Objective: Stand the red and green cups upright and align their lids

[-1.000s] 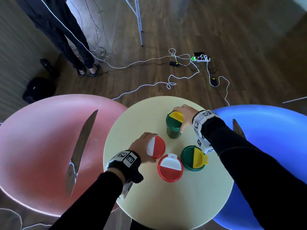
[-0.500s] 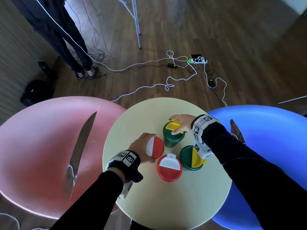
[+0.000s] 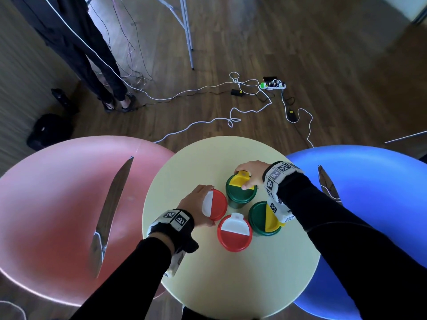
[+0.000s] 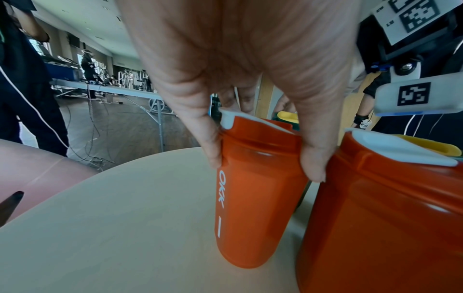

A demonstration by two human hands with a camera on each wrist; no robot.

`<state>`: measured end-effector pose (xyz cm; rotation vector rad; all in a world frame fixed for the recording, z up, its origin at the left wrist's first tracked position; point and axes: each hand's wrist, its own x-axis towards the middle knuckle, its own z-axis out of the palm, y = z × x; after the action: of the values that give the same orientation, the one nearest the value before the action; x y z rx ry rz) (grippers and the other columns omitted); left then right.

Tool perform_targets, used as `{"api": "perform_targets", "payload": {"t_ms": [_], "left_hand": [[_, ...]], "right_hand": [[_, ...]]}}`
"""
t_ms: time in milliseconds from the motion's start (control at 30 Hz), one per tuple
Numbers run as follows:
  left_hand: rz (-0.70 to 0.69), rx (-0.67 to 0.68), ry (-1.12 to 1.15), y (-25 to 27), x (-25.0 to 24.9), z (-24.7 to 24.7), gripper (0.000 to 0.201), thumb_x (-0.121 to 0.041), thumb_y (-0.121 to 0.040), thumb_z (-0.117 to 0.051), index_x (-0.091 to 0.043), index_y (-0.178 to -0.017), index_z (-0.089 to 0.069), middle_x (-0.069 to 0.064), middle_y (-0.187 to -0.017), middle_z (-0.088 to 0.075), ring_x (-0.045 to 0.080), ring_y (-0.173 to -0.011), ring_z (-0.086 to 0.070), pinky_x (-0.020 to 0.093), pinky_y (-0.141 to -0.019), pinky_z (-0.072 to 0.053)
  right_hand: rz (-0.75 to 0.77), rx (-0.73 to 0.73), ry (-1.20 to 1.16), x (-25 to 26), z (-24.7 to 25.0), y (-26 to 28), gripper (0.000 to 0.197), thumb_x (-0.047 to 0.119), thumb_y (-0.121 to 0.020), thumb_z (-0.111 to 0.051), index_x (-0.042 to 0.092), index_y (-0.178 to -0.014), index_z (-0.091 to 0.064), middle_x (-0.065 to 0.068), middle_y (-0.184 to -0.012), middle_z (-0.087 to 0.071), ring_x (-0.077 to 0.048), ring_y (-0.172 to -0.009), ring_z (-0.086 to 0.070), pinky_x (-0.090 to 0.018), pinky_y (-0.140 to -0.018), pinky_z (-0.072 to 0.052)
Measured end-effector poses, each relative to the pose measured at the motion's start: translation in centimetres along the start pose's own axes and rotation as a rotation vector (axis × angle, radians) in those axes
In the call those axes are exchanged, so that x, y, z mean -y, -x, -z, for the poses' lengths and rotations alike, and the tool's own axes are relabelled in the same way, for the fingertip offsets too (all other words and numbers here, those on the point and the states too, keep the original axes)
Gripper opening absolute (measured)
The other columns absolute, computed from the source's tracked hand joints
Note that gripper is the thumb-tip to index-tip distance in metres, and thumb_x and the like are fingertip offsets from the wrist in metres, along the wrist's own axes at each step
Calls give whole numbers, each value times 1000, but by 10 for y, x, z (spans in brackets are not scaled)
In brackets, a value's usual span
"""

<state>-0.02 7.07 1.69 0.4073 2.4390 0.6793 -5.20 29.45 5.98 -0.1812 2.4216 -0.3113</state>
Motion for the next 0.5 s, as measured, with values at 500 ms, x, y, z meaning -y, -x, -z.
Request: {"api": "perform_targets", "payload": {"t_ms": [500], "left_hand": [[1,-9,-11,0,0,0,103,-26,-57,-84,-25,-143,-27,-12,-144,-31,15,-127,-42,33,-101,-40]], "right_hand": [[12,5,-62,-5,0,5,40,15,-92,-54,19,-132,-48,-7,-132,-51,-28,-117,-51,-32,-82,-45]]}}
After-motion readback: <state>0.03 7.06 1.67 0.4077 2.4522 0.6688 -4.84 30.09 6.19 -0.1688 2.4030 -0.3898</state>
